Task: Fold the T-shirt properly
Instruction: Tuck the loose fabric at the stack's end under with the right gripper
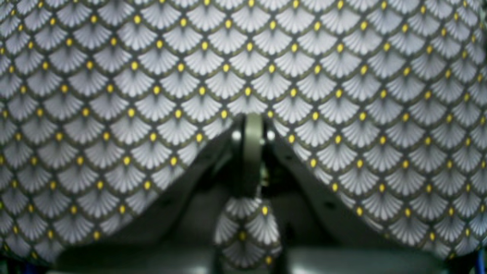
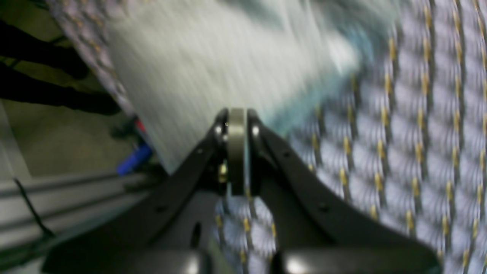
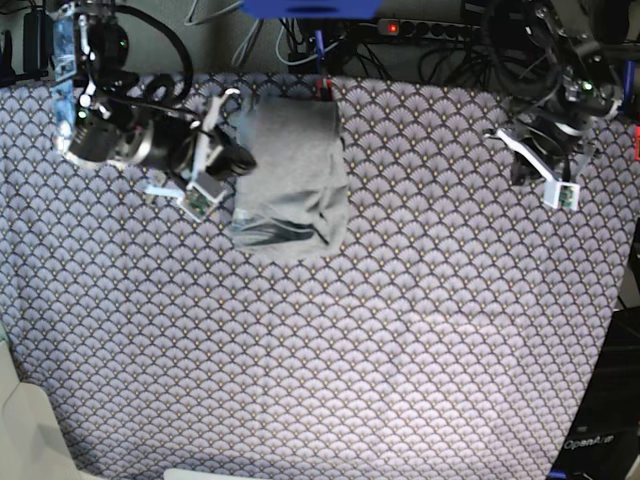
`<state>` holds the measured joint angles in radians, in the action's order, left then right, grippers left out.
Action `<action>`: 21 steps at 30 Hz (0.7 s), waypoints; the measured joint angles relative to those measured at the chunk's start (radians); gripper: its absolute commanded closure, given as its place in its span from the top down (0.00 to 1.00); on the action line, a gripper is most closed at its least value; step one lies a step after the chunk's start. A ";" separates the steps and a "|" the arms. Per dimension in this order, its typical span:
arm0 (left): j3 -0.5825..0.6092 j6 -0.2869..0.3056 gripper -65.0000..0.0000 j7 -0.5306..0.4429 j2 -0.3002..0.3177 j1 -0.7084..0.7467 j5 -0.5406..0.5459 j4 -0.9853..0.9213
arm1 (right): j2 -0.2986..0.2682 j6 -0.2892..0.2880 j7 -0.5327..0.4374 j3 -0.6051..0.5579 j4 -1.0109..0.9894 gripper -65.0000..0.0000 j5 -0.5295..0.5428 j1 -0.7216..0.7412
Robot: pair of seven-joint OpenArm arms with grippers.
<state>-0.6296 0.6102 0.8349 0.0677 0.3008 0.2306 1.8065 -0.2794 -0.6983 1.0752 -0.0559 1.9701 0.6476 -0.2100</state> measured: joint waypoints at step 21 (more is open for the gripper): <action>-0.034 0.022 0.00 -0.005 -0.004 0.005 -0.001 -0.006 | 0.063 0.000 -0.130 -0.288 -0.149 0.00 -0.010 0.060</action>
<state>-0.6640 0.6323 0.8303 0.0639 0.3061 0.2298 1.8008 -0.2169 -0.6983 0.9451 -0.3443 1.8210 0.6376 -0.1505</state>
